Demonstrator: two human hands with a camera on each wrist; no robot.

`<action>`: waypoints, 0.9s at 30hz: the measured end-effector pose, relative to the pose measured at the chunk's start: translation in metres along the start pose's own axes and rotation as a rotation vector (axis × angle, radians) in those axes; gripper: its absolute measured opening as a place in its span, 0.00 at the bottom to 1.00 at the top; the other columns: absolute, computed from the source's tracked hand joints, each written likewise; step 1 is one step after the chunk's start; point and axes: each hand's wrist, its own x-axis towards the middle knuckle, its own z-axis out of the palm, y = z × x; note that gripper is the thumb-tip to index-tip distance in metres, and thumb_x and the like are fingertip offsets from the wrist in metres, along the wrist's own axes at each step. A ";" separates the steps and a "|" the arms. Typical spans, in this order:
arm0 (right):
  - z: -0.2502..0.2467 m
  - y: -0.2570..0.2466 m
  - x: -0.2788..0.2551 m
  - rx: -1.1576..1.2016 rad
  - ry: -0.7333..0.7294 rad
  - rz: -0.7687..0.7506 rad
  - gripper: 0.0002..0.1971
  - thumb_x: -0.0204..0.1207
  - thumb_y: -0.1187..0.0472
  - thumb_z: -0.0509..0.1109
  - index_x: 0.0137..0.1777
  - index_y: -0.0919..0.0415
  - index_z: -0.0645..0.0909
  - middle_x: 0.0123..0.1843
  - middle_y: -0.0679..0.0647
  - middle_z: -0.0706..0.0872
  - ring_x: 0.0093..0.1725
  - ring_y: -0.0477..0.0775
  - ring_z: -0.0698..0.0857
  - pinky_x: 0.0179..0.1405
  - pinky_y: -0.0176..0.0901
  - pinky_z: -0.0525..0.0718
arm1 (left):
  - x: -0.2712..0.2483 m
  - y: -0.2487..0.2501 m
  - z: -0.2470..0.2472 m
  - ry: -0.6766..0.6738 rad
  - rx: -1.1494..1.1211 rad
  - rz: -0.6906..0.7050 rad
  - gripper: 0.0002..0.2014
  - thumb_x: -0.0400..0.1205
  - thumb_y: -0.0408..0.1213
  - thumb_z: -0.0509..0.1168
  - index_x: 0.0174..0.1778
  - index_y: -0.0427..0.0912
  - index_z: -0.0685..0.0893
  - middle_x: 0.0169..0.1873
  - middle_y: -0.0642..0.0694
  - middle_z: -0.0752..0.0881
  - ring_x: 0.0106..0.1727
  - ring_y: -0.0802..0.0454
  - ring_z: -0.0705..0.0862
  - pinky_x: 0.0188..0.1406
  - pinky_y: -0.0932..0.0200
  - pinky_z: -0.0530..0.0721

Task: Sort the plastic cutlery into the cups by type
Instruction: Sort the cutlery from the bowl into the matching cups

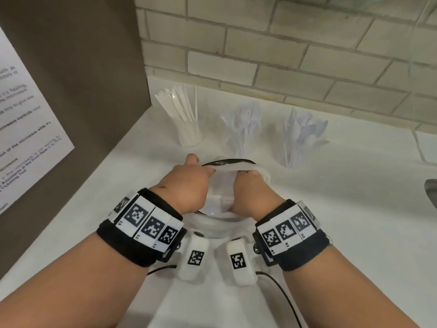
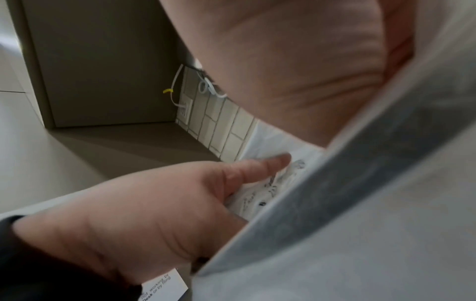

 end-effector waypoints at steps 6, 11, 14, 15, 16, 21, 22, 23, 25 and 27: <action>0.002 0.001 -0.004 0.100 0.030 0.085 0.38 0.71 0.35 0.70 0.70 0.64 0.70 0.66 0.61 0.80 0.71 0.63 0.72 0.71 0.53 0.69 | -0.005 0.004 0.005 0.033 -0.019 -0.004 0.32 0.73 0.22 0.60 0.73 0.49 0.70 0.76 0.39 0.57 0.50 0.38 0.83 0.48 0.51 0.84; 0.000 0.004 -0.012 0.287 -0.088 0.034 0.36 0.77 0.45 0.69 0.76 0.70 0.64 0.67 0.60 0.80 0.67 0.60 0.79 0.60 0.45 0.77 | -0.005 -0.002 0.009 0.042 -0.040 0.000 0.33 0.73 0.22 0.60 0.75 0.48 0.68 0.79 0.39 0.51 0.58 0.37 0.80 0.56 0.49 0.83; 0.000 0.006 -0.014 0.242 -0.170 -0.024 0.28 0.77 0.46 0.69 0.70 0.63 0.73 0.65 0.58 0.81 0.63 0.60 0.81 0.58 0.46 0.81 | -0.006 -0.003 0.011 0.039 -0.049 0.009 0.34 0.72 0.21 0.60 0.74 0.47 0.68 0.80 0.39 0.49 0.62 0.36 0.79 0.59 0.48 0.82; 0.001 0.004 -0.014 0.220 -0.180 -0.038 0.27 0.75 0.47 0.71 0.69 0.62 0.73 0.64 0.57 0.81 0.62 0.59 0.81 0.57 0.48 0.82 | -0.006 -0.002 0.011 0.039 -0.050 0.016 0.34 0.72 0.20 0.60 0.74 0.47 0.69 0.81 0.39 0.48 0.63 0.36 0.79 0.59 0.49 0.82; 0.001 0.002 -0.013 0.200 -0.183 -0.044 0.27 0.74 0.50 0.72 0.69 0.61 0.73 0.63 0.56 0.82 0.60 0.59 0.82 0.55 0.48 0.83 | -0.006 -0.001 0.011 0.041 -0.050 0.026 0.34 0.72 0.20 0.60 0.74 0.47 0.68 0.81 0.40 0.48 0.63 0.36 0.79 0.58 0.50 0.82; 0.005 -0.012 -0.008 0.166 -0.041 -0.064 0.26 0.69 0.59 0.73 0.67 0.58 0.73 0.57 0.55 0.81 0.55 0.60 0.83 0.53 0.52 0.83 | -0.004 -0.003 0.013 0.069 -0.032 0.072 0.35 0.72 0.19 0.60 0.76 0.48 0.67 0.83 0.42 0.44 0.69 0.37 0.76 0.59 0.51 0.82; 0.005 -0.011 -0.006 0.177 -0.016 -0.063 0.24 0.69 0.58 0.74 0.65 0.58 0.74 0.56 0.55 0.81 0.53 0.59 0.84 0.50 0.50 0.83 | -0.003 -0.004 0.012 0.070 -0.023 0.079 0.35 0.72 0.20 0.61 0.76 0.49 0.67 0.83 0.43 0.43 0.70 0.37 0.75 0.60 0.51 0.82; 0.005 -0.010 -0.004 0.184 0.004 -0.063 0.22 0.70 0.57 0.73 0.64 0.59 0.76 0.57 0.55 0.82 0.53 0.59 0.84 0.47 0.47 0.81 | -0.003 -0.005 0.010 0.060 -0.005 0.079 0.36 0.72 0.21 0.62 0.76 0.50 0.67 0.83 0.44 0.41 0.70 0.38 0.76 0.60 0.51 0.82; 0.006 -0.005 -0.001 0.221 0.060 -0.052 0.19 0.74 0.54 0.71 0.63 0.60 0.78 0.59 0.56 0.83 0.57 0.58 0.83 0.48 0.43 0.76 | -0.004 -0.008 0.005 -0.002 0.054 0.058 0.36 0.71 0.25 0.66 0.75 0.54 0.68 0.83 0.43 0.38 0.63 0.38 0.80 0.55 0.52 0.84; 0.008 -0.003 0.000 0.268 0.088 -0.048 0.19 0.77 0.53 0.68 0.65 0.60 0.77 0.61 0.55 0.83 0.61 0.58 0.82 0.51 0.42 0.74 | -0.004 -0.011 0.007 -0.087 0.111 0.039 0.38 0.71 0.30 0.70 0.76 0.57 0.66 0.82 0.42 0.34 0.55 0.39 0.85 0.53 0.52 0.85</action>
